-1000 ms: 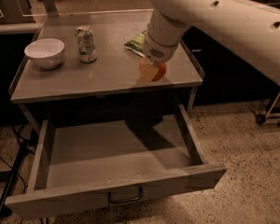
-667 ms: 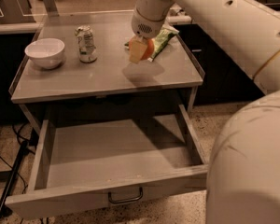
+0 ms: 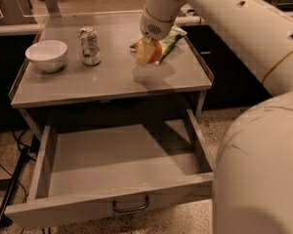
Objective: Pick orange from top drawer and place on counter
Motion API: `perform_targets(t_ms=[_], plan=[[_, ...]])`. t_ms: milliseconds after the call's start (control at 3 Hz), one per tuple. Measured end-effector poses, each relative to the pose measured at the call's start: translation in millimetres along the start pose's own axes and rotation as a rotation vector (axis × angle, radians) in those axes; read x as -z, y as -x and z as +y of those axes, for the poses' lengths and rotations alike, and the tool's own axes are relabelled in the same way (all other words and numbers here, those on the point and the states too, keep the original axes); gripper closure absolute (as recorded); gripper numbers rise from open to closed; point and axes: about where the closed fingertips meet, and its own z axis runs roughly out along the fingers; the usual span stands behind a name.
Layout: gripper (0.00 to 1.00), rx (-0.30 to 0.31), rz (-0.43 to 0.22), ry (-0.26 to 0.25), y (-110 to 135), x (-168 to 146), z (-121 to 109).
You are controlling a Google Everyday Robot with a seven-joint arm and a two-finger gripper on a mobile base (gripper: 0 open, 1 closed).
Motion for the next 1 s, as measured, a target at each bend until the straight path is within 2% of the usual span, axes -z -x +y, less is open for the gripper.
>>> perform_targets(t_ms=[333,1000], plan=[[1.00,0.027,-0.049,0.104,3.9,-17.6,5.0],[1.00,0.107,-0.105,0.189,17.0,-40.5,7.2]])
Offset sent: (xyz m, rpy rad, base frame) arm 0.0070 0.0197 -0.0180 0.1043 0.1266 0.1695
